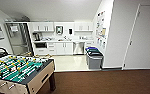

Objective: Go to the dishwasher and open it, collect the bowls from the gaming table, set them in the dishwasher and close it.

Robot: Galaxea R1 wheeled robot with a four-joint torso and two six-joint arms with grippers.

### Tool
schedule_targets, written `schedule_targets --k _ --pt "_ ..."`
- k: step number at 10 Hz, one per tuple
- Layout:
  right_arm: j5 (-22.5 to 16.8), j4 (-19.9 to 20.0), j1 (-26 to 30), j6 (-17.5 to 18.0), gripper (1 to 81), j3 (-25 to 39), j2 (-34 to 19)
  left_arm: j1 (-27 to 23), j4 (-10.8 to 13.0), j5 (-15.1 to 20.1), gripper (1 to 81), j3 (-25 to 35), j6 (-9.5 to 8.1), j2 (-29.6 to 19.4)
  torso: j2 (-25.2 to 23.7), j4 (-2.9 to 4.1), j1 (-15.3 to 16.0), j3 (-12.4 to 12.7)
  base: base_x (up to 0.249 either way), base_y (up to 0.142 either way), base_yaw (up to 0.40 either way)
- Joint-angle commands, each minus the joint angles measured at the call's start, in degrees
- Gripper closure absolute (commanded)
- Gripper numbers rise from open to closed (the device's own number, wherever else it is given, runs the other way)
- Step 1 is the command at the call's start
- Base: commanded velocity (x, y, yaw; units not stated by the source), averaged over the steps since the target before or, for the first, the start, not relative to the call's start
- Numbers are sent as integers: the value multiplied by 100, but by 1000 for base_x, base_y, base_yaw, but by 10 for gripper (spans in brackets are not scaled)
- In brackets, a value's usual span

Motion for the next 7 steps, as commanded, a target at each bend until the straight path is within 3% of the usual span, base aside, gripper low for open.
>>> schedule_targets --k 1,7 --pt "-237 11 218 17 10 42 -112 -337 -21 240 10 37 -11 -107 0 0 0 0 0 0 0" --pt "-237 37 191 17 10 -116 -24 -293 -3 240 10 37 -3 -107 0 0 -9 2 86 0 0"
